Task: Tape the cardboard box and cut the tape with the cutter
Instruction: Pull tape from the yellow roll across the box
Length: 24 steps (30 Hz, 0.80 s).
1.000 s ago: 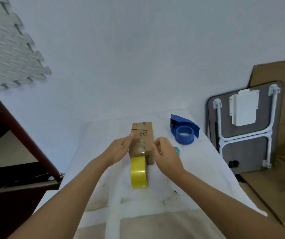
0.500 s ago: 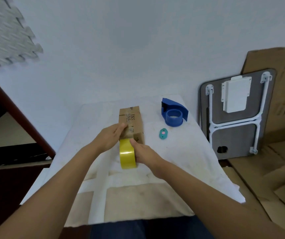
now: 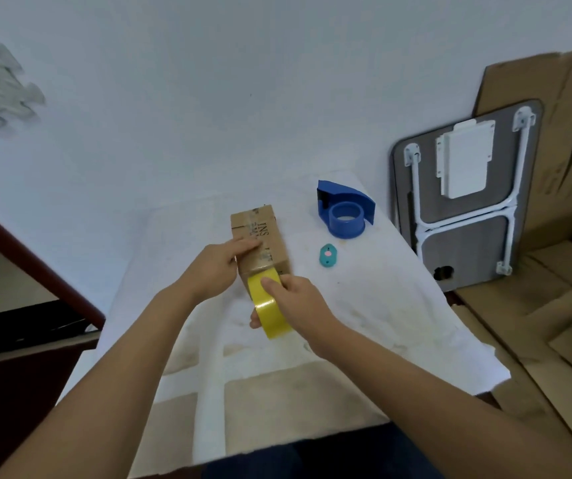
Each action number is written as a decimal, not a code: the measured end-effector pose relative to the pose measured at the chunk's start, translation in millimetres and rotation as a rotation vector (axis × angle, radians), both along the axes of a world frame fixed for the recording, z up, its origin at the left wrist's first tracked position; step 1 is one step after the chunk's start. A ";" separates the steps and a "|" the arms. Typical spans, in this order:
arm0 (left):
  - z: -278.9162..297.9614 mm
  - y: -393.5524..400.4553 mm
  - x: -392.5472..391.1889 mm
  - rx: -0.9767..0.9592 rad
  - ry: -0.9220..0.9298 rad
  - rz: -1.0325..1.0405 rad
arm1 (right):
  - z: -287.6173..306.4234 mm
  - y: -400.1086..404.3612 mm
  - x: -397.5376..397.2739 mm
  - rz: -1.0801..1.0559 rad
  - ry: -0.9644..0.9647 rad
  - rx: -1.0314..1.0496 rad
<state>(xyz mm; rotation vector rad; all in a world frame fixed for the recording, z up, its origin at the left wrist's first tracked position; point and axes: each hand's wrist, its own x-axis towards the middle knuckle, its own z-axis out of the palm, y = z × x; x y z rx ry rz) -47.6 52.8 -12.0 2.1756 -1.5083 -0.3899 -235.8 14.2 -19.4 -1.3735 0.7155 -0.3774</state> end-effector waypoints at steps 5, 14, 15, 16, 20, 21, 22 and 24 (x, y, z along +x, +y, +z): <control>0.1 4.8 -11.8 0.006 -0.130 -0.009 | 15.7 -0.3 -8.6 -0.036 0.033 -0.048; -17.3 14.0 -23.0 0.208 -0.280 -0.117 | 24.3 -6.5 -22.0 -0.015 0.198 -0.044; -20.6 14.3 -23.3 0.213 -0.289 -0.119 | 24.1 -5.4 -22.1 -0.012 0.197 -0.036; -23.6 14.5 -23.7 0.201 -0.298 -0.121 | 24.6 -4.7 -21.8 -0.006 0.193 -0.038; -30.5 15.0 -23.2 0.121 -0.318 -0.104 | 28.8 -3.6 -22.6 0.019 0.195 -0.073; -32.1 15.1 -23.0 0.104 -0.319 -0.098 | 28.9 -3.8 -23.3 0.015 0.189 -0.063; -33.6 14.7 -22.7 0.084 -0.324 -0.096 | 28.8 -3.7 -24.1 0.010 0.183 -0.053; -34.7 13.6 -22.4 0.053 -0.333 -0.101 | 27.4 -3.0 -25.2 0.002 0.180 -0.050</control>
